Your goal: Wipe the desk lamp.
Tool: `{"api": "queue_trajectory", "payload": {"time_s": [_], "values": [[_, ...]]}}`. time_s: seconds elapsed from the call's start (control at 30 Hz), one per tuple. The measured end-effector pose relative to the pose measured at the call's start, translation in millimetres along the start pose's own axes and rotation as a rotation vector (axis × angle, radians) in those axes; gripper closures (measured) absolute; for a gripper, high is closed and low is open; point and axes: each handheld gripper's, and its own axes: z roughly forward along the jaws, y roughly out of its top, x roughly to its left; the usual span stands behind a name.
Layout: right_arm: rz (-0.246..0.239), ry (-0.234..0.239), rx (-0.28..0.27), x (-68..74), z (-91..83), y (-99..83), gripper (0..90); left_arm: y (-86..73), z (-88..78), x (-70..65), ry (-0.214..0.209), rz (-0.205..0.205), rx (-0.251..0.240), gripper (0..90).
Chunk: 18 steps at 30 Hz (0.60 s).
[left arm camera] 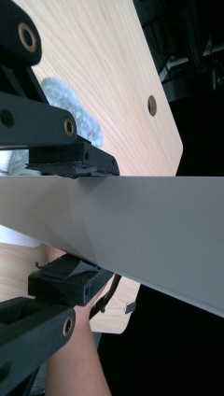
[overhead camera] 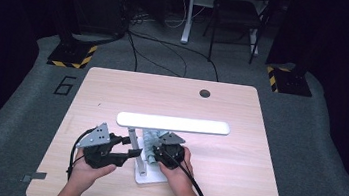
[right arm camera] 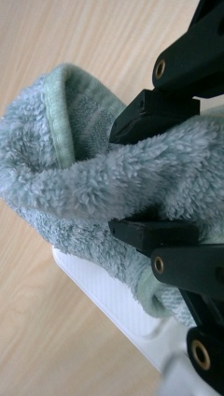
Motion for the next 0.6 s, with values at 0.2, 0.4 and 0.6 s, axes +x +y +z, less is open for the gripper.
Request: {"api": "queue_trajectory", "payload": {"time_s": [0.2,0.4,0.6], "values": [[0.035,-0.019,0.002,-11.9,12.9,9.1,52.4,-0.9,-0.5,-0.2,0.006,-0.002,-0.006,52.7],[0.047,-0.038,0.004,-18.5,17.1,12.5,52.1,-1.2,-1.0,-0.6,0.008,-0.003,-0.007,52.7],[0.074,-0.045,0.006,-19.5,18.0,13.7,54.0,-0.7,0.0,-1.3,0.013,-0.005,-0.007,52.7]]}}
